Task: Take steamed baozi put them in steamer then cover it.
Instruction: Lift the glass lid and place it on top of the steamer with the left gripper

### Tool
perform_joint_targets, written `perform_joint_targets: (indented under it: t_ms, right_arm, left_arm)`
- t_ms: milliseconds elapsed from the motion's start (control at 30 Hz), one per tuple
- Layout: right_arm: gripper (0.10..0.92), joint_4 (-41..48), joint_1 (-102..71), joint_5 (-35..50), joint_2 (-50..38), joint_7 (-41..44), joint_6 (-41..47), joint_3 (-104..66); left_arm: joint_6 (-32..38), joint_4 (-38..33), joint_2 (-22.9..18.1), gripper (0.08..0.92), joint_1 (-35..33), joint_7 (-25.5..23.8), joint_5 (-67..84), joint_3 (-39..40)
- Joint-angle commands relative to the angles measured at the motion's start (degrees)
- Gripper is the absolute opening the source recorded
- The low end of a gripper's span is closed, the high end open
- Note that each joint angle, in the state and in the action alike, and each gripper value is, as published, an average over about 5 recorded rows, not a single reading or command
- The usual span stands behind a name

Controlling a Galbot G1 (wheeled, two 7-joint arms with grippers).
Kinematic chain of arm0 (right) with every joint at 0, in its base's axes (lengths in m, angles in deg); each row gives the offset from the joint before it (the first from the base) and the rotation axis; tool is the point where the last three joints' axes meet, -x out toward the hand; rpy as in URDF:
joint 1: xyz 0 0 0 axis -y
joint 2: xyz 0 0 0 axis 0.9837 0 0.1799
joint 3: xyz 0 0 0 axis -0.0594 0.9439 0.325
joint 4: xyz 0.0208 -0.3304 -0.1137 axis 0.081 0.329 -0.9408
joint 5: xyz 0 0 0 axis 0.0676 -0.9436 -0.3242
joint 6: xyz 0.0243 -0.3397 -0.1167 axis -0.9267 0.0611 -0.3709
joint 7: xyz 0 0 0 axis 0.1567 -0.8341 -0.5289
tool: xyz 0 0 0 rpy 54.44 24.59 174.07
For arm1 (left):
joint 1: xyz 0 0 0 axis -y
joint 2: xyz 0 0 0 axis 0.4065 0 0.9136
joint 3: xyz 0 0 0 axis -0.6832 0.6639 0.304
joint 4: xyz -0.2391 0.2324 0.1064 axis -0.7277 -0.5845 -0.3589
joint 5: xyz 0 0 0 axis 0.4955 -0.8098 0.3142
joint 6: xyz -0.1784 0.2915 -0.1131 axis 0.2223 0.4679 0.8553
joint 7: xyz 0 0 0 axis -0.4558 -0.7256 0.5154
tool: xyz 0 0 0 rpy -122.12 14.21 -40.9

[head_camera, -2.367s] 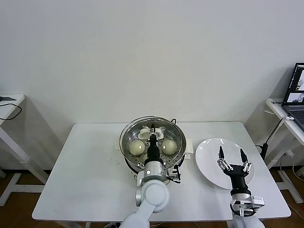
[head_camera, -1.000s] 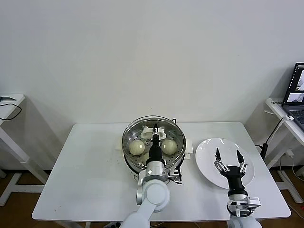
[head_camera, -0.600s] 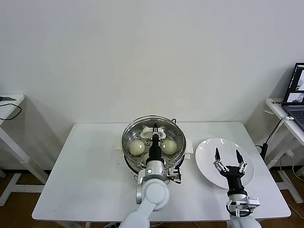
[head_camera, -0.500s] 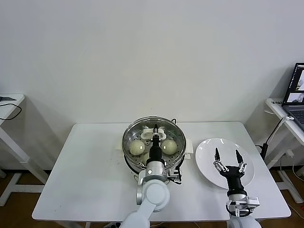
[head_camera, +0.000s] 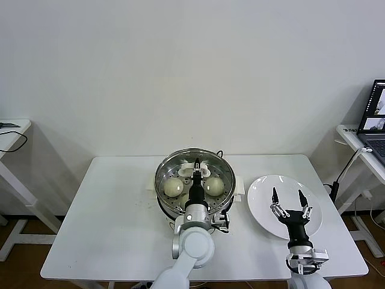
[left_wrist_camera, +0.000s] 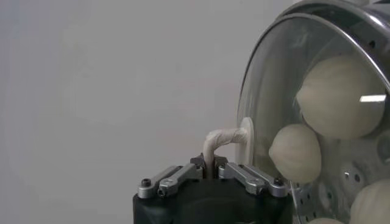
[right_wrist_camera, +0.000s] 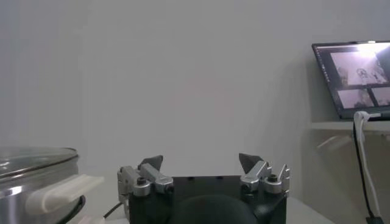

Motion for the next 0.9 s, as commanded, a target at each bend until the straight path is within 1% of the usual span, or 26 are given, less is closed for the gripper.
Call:
perform_joint_targets:
  t_ms: [33, 433, 533, 600, 667, 900]
  right_arm:
    - [0.823, 0.07, 0.14, -0.09, 0.03, 0.02, 0.03, 0.07]
    - [0.823, 0.41, 0.33, -0.25, -0.08, 0.07, 0.0, 0.16]
    - [0.823, 0.53, 0.43, -0.33, -0.08, 0.07, -0.01, 0.28]
    - [0.823, 0.65, 0.49, -0.38, -0.06, 0.08, -0.03, 0.36]
    - [0.823, 0.77, 0.53, -0.39, -0.07, 0.09, -0.06, 0.39]
    - [0.823, 1.0, 0.65, -0.3, -0.42, 0.13, -0.13, 0.34]
  left_arm:
    - [0.06, 0.11, -2.8, 0.193, -0.28, -0.11, 0.38, -0.04]
    - [0.66, -0.61, -2.8, 0.193, -0.66, -0.23, 0.82, 0.16]
    - [0.86, -1.25, -2.76, 0.209, -0.82, -0.13, 0.79, 0.28]
    - [0.93, -1.95, -2.41, 0.248, -1.17, -0.13, 0.82, 0.49]
    - [1.01, -3.01, -1.59, 0.308, -1.78, -0.21, 0.88, 0.8]
    - [1.34, -7.65, 3.0, 0.508, -4.77, -0.16, 1.77, 1.61]
